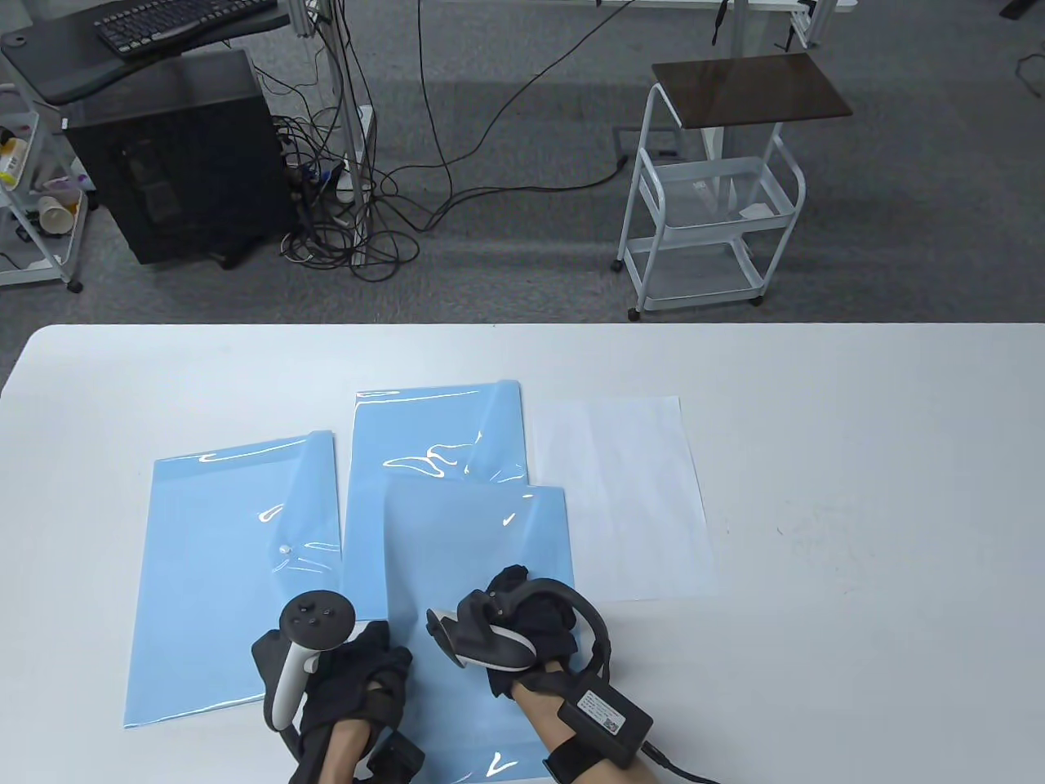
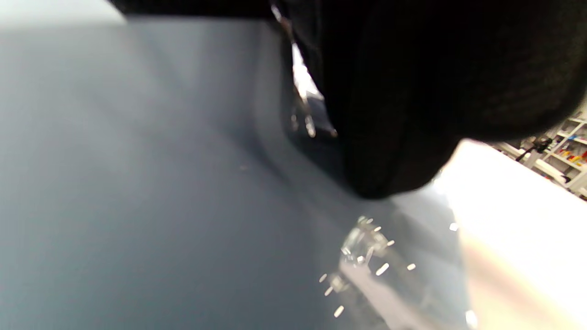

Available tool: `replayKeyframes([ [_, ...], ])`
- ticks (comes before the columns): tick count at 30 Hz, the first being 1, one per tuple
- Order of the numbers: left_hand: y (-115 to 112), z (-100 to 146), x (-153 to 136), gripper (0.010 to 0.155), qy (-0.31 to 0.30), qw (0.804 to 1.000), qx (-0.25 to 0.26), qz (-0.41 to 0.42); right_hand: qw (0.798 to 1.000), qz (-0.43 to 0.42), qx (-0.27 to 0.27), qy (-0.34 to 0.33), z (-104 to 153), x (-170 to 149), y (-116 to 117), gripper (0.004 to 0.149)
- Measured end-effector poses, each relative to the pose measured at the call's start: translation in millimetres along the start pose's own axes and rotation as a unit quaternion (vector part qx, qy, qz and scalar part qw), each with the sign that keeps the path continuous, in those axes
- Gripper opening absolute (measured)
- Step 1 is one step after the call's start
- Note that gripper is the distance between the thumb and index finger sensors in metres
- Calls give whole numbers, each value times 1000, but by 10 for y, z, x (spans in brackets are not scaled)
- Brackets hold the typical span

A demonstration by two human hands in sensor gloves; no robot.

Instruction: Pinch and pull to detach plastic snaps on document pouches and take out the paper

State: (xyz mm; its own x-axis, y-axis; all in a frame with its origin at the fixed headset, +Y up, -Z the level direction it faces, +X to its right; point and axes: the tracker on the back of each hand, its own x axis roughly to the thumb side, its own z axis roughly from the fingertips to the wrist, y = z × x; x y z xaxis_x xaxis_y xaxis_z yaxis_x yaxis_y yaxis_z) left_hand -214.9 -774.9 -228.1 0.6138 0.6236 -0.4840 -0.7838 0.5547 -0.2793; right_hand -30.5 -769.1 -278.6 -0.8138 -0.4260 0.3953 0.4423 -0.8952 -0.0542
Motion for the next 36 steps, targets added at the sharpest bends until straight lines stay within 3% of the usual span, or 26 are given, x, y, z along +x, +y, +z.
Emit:
replayKeyframes([
  [3,2,6,-8,48,-2,1000,-1,2,1000,-1,0,10,-21,-109,-6,54],
  [9,5,-2,-4,48,-2,1000,-2,-1,992,-113,51,34,-21,-368,-86,64],
  [12,5,-2,-3,48,-2,1000,-1,0,991,-121,40,39,30,-483,-187,68],
  [17,7,-1,-7,47,-1,1000,1,0,996,-79,5,35,214,-691,-298,71],
  [20,8,-2,-8,47,0,1000,1,3,999,-52,-5,-7,318,-723,-278,70],
  [23,10,0,-11,47,1,1000,1,6,997,27,-23,-71,436,-683,-206,68],
  [26,11,1,-11,47,2,1000,2,5,989,74,-49,-122,520,-642,-103,58],
  [31,12,0,-12,47,2,1000,4,4,991,-37,-29,-127,560,-724,32,43],
  [36,13,0,-13,47,3,1000,5,4,978,-202,11,-45,578,-949,88,39],
])
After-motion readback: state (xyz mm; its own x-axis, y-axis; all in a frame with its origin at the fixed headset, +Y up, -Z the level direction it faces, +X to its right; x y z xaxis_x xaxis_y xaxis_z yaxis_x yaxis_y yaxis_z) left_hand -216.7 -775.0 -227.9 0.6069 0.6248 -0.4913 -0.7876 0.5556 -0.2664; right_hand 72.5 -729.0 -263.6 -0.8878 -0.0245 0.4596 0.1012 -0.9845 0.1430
